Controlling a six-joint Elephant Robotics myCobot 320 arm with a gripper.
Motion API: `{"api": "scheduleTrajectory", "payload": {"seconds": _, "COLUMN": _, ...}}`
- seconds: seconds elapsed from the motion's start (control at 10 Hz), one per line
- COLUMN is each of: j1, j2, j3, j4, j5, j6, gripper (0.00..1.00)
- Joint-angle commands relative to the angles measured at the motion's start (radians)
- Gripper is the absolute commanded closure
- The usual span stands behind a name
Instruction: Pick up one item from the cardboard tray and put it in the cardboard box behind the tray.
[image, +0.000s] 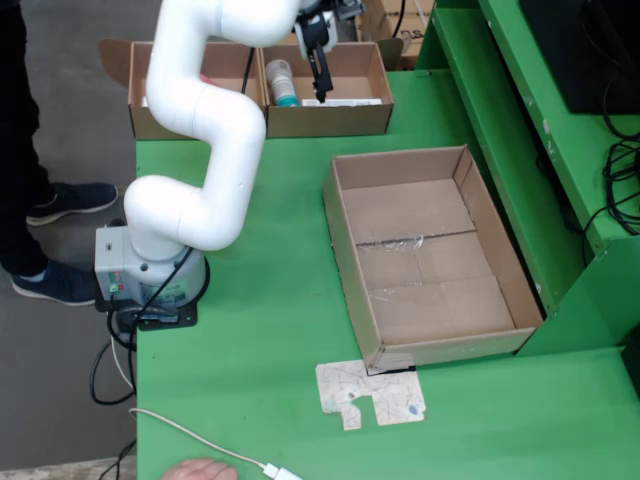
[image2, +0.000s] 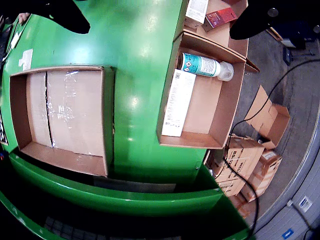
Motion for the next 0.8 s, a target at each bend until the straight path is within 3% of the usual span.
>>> {"api": "scheduleTrajectory", "payload": {"seconds": 0.0, "j1": -0.121, "j2": 0.038, "j3": 0.021, "j4": -0.033, "j5": 0.058, "j6": -0.076, "gripper": 0.00}}
{"api": "scheduleTrajectory", "payload": {"seconds": 0.2, "j1": -0.172, "j2": 0.041, "j3": 0.021, "j4": -0.041, "j5": 0.099, "j6": -0.122, "gripper": 0.00}}
{"api": "scheduleTrajectory", "payload": {"seconds": 0.7, "j1": -0.172, "j2": 0.041, "j3": 0.021, "j4": -0.041, "j5": 0.099, "j6": -0.122, "gripper": 0.00}}
